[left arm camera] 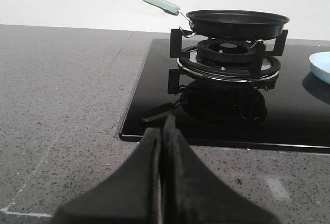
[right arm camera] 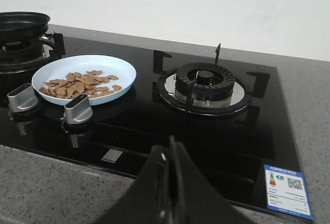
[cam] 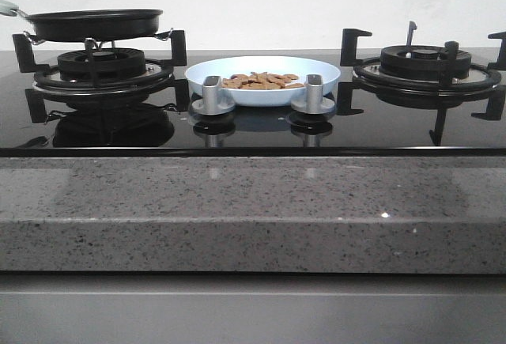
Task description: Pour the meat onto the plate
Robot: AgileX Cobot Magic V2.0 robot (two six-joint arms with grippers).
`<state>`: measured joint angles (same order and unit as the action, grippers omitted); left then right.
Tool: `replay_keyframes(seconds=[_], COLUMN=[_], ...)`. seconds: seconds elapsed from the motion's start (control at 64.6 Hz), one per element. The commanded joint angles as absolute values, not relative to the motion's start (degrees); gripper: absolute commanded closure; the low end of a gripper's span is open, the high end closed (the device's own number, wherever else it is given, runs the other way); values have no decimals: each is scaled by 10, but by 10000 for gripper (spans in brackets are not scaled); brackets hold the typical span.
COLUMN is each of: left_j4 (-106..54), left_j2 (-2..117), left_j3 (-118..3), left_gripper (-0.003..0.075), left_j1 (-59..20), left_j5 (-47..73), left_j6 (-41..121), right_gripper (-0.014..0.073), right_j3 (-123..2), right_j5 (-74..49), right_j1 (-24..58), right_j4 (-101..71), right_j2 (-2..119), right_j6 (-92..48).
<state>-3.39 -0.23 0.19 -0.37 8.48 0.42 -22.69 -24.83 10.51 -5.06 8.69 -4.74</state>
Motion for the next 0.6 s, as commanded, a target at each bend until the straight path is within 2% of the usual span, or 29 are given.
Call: replay_keyframes(seconds=[0.0,0.387,0.588], left_j4=[-39,-39,-39], left_j2=[-11,-11,-11], left_j3=[4,4,4], left_gripper=[741,741,741], left_j1=[-2,-2,-2], left_j5=[34,34,34], left_j6=[0,0,0], right_gripper=[654,654,654], right_j3=[-242,-237,-137], right_j5=[-202,-199,-117], right_j1=[104,104,62], right_j4=[-51,-51,-51], right_j2=[93,93,51], right_j6=[-49,-49,-49])
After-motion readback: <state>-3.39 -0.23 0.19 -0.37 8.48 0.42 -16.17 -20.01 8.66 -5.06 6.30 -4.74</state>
